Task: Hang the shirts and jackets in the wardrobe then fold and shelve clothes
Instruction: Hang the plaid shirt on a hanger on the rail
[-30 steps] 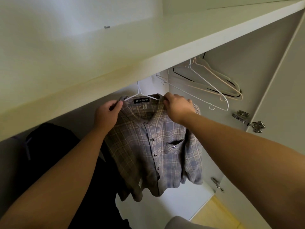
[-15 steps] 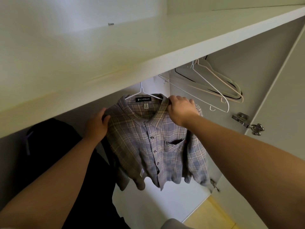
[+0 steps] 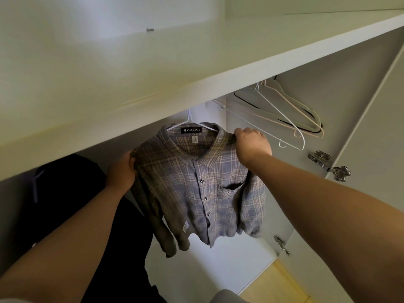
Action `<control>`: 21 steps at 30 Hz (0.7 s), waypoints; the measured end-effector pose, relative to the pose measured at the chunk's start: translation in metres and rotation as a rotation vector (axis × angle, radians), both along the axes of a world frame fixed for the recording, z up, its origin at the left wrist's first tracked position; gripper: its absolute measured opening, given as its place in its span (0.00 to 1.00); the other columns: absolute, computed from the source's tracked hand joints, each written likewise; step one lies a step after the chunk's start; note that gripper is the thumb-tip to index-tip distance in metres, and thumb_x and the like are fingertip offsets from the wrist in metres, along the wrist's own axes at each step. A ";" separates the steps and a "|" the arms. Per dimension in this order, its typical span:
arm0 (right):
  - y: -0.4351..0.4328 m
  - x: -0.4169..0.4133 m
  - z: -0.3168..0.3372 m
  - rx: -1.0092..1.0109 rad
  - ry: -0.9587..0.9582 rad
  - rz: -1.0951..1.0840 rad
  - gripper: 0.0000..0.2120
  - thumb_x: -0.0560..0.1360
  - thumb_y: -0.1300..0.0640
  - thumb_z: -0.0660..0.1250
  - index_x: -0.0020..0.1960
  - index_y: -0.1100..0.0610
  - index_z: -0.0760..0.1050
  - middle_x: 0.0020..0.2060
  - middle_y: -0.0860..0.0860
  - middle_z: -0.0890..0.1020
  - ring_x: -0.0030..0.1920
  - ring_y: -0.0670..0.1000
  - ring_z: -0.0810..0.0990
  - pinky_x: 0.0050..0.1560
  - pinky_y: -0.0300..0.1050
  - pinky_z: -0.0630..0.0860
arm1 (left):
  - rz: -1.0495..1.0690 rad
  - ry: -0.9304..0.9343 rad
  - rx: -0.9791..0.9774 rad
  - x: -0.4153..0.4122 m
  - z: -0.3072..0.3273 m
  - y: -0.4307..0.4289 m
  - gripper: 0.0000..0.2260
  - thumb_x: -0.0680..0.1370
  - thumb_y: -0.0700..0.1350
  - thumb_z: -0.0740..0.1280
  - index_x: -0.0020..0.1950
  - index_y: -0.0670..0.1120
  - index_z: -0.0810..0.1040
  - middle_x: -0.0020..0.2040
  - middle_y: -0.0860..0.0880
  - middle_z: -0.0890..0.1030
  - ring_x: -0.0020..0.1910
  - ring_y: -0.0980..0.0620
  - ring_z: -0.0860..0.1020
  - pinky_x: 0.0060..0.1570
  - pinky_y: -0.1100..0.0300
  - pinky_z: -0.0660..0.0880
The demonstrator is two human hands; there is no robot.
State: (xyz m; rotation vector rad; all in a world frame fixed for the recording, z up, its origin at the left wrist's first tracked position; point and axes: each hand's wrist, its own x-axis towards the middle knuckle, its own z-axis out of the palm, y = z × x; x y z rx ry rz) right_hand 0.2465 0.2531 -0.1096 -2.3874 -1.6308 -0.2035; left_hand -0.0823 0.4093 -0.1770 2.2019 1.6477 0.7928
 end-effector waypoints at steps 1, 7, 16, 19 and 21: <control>0.000 0.000 0.000 0.010 0.006 -0.003 0.18 0.73 0.70 0.59 0.62 0.61 0.72 0.54 0.60 0.78 0.58 0.62 0.75 0.61 0.55 0.71 | -0.007 0.002 -0.001 0.001 0.000 -0.001 0.16 0.84 0.40 0.55 0.69 0.43 0.75 0.60 0.36 0.80 0.57 0.35 0.77 0.49 0.53 0.69; 0.001 0.000 0.004 0.019 0.077 -0.033 0.16 0.73 0.73 0.58 0.57 0.61 0.74 0.50 0.59 0.79 0.52 0.61 0.78 0.49 0.50 0.70 | 0.002 0.006 -0.015 0.001 -0.001 -0.013 0.19 0.85 0.40 0.53 0.76 0.45 0.68 0.67 0.37 0.76 0.65 0.35 0.74 0.63 0.47 0.71; 0.014 -0.015 0.023 -0.036 0.008 0.059 0.21 0.70 0.74 0.58 0.56 0.56 0.76 0.52 0.56 0.80 0.56 0.60 0.78 0.71 0.63 0.65 | 0.041 -0.055 -0.065 -0.001 -0.012 -0.024 0.18 0.84 0.37 0.55 0.73 0.42 0.72 0.68 0.36 0.76 0.66 0.35 0.73 0.62 0.53 0.68; 0.016 -0.021 0.022 -0.059 0.003 0.073 0.21 0.69 0.75 0.57 0.55 0.56 0.76 0.50 0.56 0.80 0.56 0.60 0.78 0.72 0.66 0.62 | 0.064 -0.074 -0.077 -0.002 -0.013 -0.021 0.17 0.84 0.37 0.55 0.72 0.42 0.74 0.68 0.37 0.76 0.66 0.35 0.73 0.57 0.55 0.67; 0.016 -0.022 0.020 -0.060 0.005 0.081 0.22 0.69 0.75 0.58 0.56 0.56 0.76 0.50 0.56 0.80 0.57 0.59 0.78 0.73 0.66 0.60 | 0.092 -0.091 -0.124 -0.002 -0.012 -0.019 0.17 0.84 0.37 0.54 0.71 0.41 0.75 0.66 0.36 0.76 0.65 0.35 0.73 0.55 0.55 0.67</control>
